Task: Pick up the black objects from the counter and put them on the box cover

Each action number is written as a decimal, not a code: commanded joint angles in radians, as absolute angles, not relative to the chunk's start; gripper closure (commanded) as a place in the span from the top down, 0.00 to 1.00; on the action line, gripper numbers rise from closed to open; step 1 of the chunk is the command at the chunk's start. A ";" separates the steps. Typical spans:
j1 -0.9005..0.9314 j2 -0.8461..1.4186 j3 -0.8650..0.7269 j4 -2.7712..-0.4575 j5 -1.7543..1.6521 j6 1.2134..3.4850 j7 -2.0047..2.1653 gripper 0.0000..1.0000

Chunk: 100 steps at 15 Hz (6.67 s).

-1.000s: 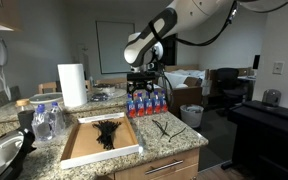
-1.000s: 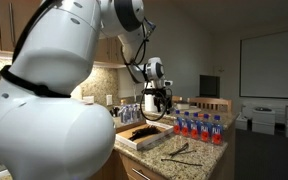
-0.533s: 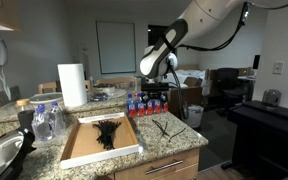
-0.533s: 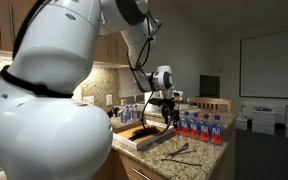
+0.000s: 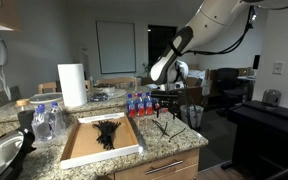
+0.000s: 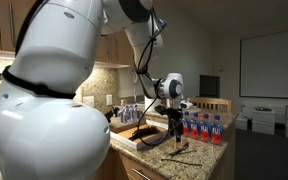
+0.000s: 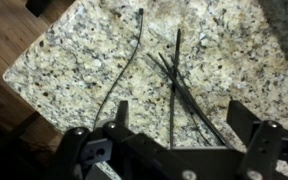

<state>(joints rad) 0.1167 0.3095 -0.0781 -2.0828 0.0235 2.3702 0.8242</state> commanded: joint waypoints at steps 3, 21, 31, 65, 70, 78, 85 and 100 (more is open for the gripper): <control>0.061 0.298 -0.079 -2.122 0.082 2.407 0.806 1.00; 0.006 0.506 -0.093 -1.914 0.196 2.412 0.527 1.00; 0.033 0.634 -0.060 -1.775 0.177 2.398 0.415 1.00; 0.081 0.585 -0.064 -1.772 0.154 2.434 0.428 0.03; 0.102 0.492 -0.061 -1.800 0.146 2.423 0.427 0.04; 0.141 0.423 -0.034 -1.748 0.130 2.368 0.470 0.04; 0.233 0.453 0.017 -1.582 0.109 2.225 0.527 0.05; 0.388 0.799 0.031 -1.016 0.024 1.843 0.715 0.11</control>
<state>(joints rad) 0.3792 0.7193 0.0382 -1.1418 0.0479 1.9184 0.6617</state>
